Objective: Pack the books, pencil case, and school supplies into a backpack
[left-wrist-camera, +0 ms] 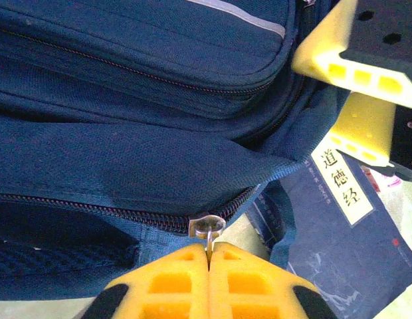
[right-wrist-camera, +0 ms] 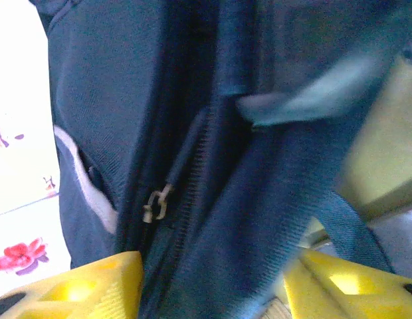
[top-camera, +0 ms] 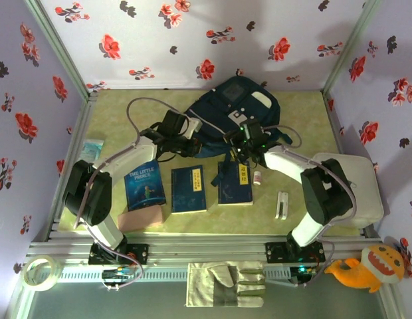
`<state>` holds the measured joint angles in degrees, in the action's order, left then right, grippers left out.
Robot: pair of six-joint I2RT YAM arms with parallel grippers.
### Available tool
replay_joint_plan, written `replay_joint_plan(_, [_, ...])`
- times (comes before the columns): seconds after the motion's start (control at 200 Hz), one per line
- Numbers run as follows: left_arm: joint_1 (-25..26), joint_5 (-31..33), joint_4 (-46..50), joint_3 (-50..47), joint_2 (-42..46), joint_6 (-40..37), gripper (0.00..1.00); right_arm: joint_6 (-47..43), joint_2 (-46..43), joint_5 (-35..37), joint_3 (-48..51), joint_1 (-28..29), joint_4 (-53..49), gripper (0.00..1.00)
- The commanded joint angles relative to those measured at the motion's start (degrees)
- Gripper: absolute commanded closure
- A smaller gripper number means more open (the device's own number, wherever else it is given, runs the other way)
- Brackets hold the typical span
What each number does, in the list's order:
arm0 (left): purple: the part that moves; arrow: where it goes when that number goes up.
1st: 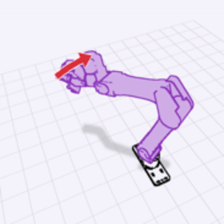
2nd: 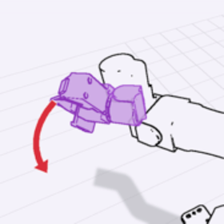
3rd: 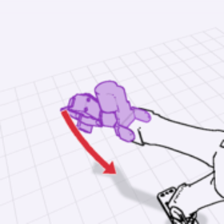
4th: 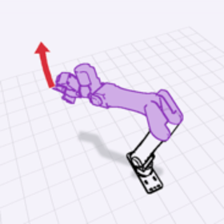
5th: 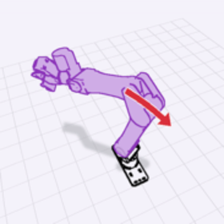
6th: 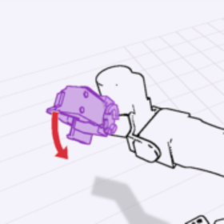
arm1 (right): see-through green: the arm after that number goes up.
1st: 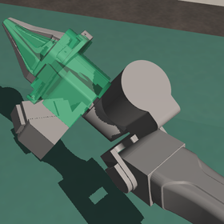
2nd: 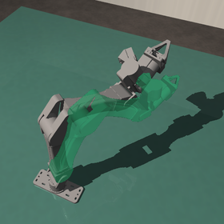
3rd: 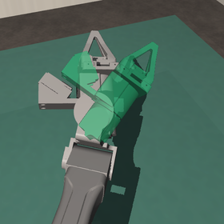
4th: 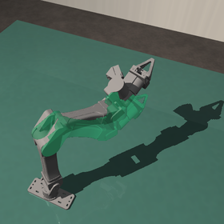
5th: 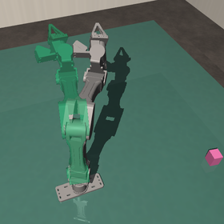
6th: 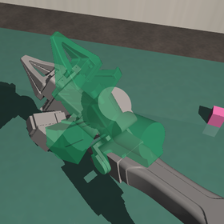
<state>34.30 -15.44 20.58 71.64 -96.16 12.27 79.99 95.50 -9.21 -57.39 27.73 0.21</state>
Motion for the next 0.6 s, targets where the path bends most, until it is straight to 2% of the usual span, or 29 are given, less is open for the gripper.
replay_joint_plan(0.0, [0.5,0.1,0.6,1.2,4.9,-1.6,1.0,-2.3,3.5,-1.8,-5.3,0.8,2.7,0.56])
replay_joint_plan(0.155, [0.7,0.1,2.3,0.4,7.3,-1.8,1.0,-8.3,9.1,-5.2,-13.0,0.7,1.8,0.68])
replay_joint_plan(0.28, [1.3,-0.4,4.4,0.7,8.2,-2.4,1.0,-11.1,10.5,-6.7,-15.6,0.5,1.4,0.76])
replay_joint_plan(0.425, [2.2,-1.4,6.3,1.8,7.7,-3.4,1.0,-11.3,8.0,-6.1,-12.4,-0.9,1.1,0.84])
replay_joint_plan(0.515, [2.2,0.3,7.9,2.3,7.1,-4.4,1.0,-11.1,5.0,-5.6,-8.5,-3.2,1.3,0.89])
replay_joint_plan(0.595, [1.9,1.1,13.3,3.5,7.0,-9.5,1.0,-12.1,2.1,-6.0,-5.7,-5.7,1.0,0.92])
